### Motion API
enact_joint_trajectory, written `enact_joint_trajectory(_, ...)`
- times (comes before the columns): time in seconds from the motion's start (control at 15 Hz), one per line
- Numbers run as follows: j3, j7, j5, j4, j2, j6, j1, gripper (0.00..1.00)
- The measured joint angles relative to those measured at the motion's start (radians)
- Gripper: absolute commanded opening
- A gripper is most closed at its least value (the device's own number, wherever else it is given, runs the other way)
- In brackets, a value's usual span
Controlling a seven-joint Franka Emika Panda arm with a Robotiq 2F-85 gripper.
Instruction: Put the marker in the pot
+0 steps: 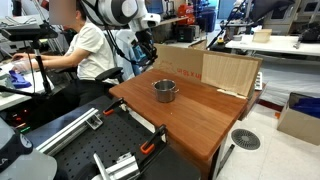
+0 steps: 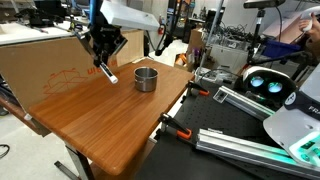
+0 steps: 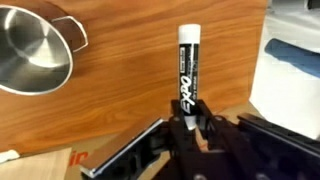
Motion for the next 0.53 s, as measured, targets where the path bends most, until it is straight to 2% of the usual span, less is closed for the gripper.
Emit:
enact_joint_trajectory(0.33, -0.079, 0.032, -0.075, -0.216, -0.143, 0.225, 0.001, 0.05)
enact_joint_trajectory(0.53, -0.188, 0.086, -0.187, -0.301, -0.184, 0.339, 0.006, 0.05)
